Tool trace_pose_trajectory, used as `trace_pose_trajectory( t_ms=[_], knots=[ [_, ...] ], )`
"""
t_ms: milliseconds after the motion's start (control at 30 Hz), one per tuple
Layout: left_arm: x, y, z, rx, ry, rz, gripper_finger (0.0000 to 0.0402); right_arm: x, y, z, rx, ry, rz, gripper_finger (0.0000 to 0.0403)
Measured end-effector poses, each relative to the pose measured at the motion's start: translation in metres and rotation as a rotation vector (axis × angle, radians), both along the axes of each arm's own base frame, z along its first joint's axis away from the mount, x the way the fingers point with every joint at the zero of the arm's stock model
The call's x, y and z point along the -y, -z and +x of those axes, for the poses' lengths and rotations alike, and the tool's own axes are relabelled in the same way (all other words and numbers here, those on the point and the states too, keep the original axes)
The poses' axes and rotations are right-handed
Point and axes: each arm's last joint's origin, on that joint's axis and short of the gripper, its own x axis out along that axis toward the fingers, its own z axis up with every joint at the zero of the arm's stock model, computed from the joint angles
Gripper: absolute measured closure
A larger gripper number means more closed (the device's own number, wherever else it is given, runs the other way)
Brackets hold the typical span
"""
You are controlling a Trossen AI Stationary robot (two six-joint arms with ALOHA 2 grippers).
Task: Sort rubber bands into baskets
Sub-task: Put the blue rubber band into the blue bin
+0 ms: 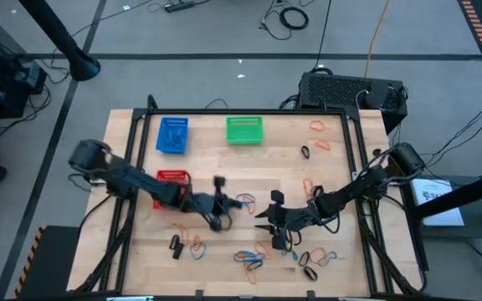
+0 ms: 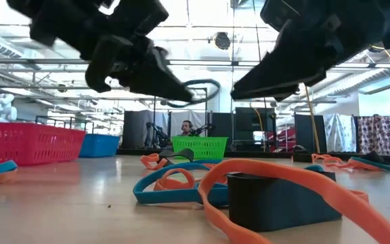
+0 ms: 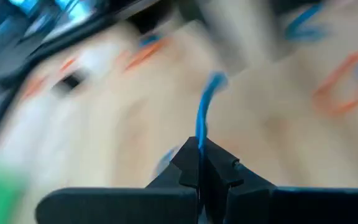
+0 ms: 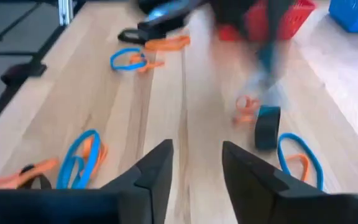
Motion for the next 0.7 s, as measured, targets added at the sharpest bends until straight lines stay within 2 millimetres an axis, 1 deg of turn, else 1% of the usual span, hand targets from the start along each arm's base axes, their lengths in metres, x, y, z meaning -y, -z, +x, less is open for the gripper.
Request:
trace_pose_trajectory(
  t_ms=[167,233,300,367,500,600,700],
  knots=[
    [-0.043,-0.033,-0.036,-0.142,-0.290,0.145,0.0400,0.000,0.002,-0.001,-0.019,-0.001,-0.009,0.0251],
    [-0.063,-0.041,-0.051,-0.210,-0.400,0.174,0.0400,0.000,0.002,-0.001,-0.018,-0.001,-0.009,0.0250],
    [-0.085,-0.044,-0.066,-0.281,-0.515,0.166,0.0400,0.000,0.002,-0.001,-0.019,-0.001,-0.009,0.0250],
    [-0.106,-0.042,-0.080,-0.343,-0.634,0.135,0.0400,0.000,0.002,-0.001,-0.018,-0.001,-0.009,0.0251],
    [-0.142,-0.029,-0.104,-0.478,-0.838,0.095,0.0400,0.000,0.002,-0.001,-0.018,-0.001,-0.009,0.0252],
    [-0.162,-0.020,-0.115,-0.529,-0.935,0.040,0.0400,0.000,0.002,-0.001,-0.019,-0.001,-0.009,0.0252],
    [-0.177,-0.016,-0.122,-0.546,-0.997,0.001,0.0399,0.000,0.002,-0.001,-0.021,-0.001,-0.010,0.0252]
  ],
)
